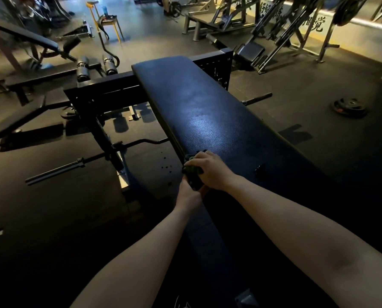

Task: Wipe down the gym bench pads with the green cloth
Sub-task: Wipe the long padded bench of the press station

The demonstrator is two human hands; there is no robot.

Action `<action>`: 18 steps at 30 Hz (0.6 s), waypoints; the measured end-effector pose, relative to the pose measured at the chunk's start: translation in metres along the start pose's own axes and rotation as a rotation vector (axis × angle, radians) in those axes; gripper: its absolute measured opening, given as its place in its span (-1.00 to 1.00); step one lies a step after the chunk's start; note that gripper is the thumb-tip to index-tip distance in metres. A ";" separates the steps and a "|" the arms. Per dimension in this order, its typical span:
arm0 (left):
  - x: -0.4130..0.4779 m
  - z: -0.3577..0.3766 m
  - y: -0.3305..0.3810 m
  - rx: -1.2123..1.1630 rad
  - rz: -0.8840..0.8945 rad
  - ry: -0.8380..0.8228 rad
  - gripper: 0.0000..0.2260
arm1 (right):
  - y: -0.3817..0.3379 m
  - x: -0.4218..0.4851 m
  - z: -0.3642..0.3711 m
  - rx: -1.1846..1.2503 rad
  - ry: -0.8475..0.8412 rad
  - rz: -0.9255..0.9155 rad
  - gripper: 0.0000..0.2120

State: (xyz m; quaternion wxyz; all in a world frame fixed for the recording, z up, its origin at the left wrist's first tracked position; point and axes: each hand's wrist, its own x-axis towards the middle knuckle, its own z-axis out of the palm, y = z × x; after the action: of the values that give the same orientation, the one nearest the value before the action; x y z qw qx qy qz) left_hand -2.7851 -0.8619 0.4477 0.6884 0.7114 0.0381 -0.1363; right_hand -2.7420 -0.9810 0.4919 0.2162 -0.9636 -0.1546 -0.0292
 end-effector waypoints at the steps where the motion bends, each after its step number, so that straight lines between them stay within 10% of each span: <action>1: 0.001 -0.001 0.001 0.031 -0.012 0.007 -0.31 | 0.009 0.000 -0.005 -0.020 0.035 0.038 -0.56; 9: 0.001 -0.002 0.002 0.109 -0.072 0.068 -0.20 | 0.054 0.002 -0.020 -0.069 0.214 0.554 -0.62; 18: 0.004 0.000 0.001 -0.008 0.003 0.056 -0.36 | -0.019 -0.002 0.014 0.081 0.071 0.006 -0.62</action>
State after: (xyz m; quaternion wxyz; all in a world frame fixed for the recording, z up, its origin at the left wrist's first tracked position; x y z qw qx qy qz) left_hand -2.7811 -0.8624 0.4477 0.6902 0.7121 0.0568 -0.1154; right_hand -2.7501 -0.9596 0.4865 0.2606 -0.9528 -0.1449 -0.0564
